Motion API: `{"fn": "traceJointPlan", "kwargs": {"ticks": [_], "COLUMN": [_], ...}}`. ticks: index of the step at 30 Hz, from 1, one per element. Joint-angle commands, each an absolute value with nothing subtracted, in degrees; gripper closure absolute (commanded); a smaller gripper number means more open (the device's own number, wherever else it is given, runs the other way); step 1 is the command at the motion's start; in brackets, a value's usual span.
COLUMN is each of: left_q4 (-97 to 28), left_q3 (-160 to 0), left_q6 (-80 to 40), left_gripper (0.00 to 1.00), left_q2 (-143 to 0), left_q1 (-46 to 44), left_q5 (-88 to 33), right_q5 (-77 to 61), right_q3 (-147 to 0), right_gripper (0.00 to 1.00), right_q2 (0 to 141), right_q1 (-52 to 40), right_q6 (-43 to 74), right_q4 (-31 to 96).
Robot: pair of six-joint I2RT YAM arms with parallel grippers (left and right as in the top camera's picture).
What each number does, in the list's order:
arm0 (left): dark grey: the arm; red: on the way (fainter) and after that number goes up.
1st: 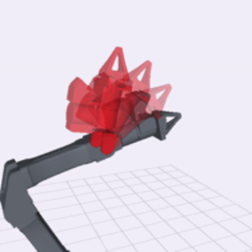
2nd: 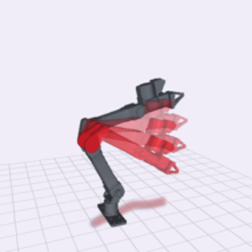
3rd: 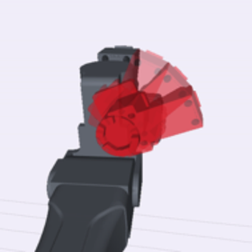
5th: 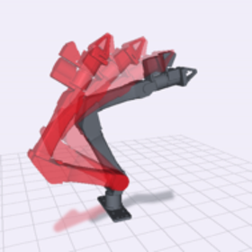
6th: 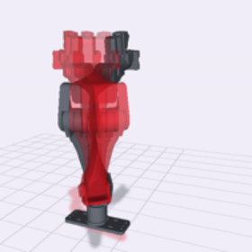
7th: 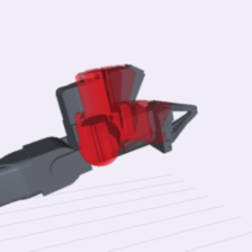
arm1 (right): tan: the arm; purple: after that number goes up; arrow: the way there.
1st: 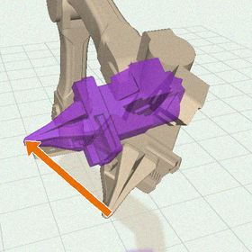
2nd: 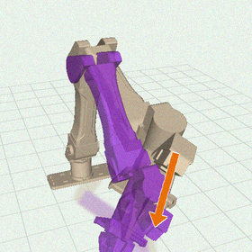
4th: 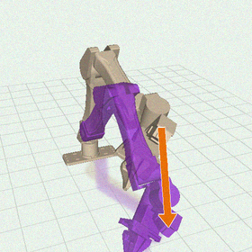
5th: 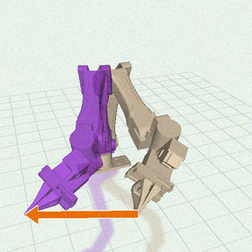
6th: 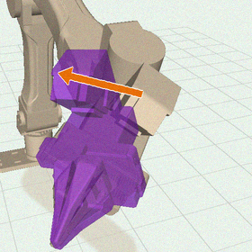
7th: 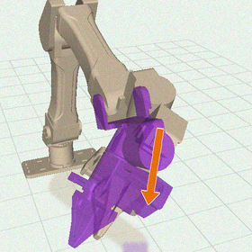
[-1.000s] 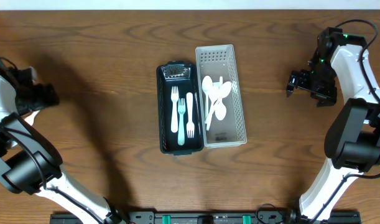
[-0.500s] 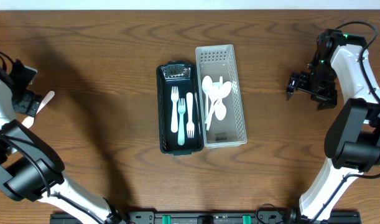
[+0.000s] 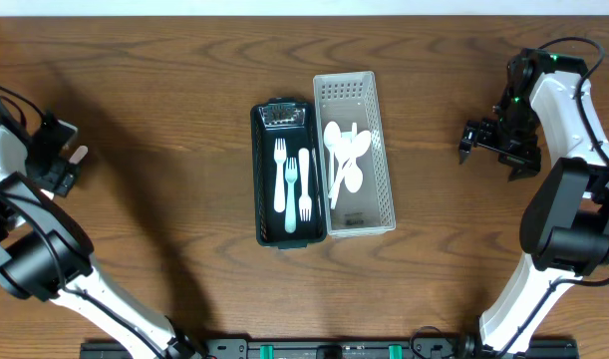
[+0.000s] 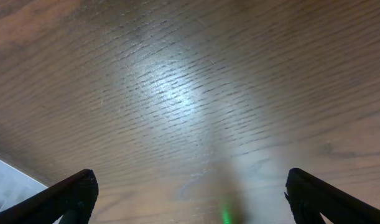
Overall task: Pack container
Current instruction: 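Move the left gripper to the white spoon on the left and grasp it, then lift the white spoon with the left gripper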
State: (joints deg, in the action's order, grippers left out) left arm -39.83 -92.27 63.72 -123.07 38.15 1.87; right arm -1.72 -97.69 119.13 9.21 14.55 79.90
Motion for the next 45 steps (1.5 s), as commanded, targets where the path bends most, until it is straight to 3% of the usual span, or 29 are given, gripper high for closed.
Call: {"fn": "traceJointPlan", "kwargs": {"ticks": [1, 20, 37, 42, 43, 45], "left_q4": [-39.94, -43.72, -47.68, -48.25, -48.23, -48.23], "left_q3": [-92.60, -92.20, -92.23, -92.23, -92.20, -92.23], "left_q6": [64.71, 62.48, 61.69, 61.63, 61.63, 61.54], "left_gripper": [0.12, 0.38, 0.75, 0.81, 0.88, 0.92], "left_q2": [-125.14, -129.14, -129.14, -129.14, -129.14, -129.14], "left_q1": [38.59, 41.25, 41.82, 41.69, 41.67, 41.52], "left_q5": [-1.19, -8.58, -8.60, -8.60, -8.60, -8.62], "right_q5": [-1.98, -1.98, -1.96, -1.96, -1.96, -1.96], "right_q3": [-98.24, -98.24, -98.24, -98.24, -98.24, -98.24], "right_gripper": [0.01, 0.01, 0.01, 0.01, 0.01, 0.01], "right_q2": [118.74, 118.74, 118.74, 118.74, 118.74, 118.74], "right_q1": [9.30, 9.30, 9.30, 9.30, 9.30, 9.30], "right_q6": [15.86, 16.78, 16.73, 16.73, 16.73, 16.73], "right_q4": [80.44, 81.97, 82.08, 82.08, 82.11, 82.11]}}
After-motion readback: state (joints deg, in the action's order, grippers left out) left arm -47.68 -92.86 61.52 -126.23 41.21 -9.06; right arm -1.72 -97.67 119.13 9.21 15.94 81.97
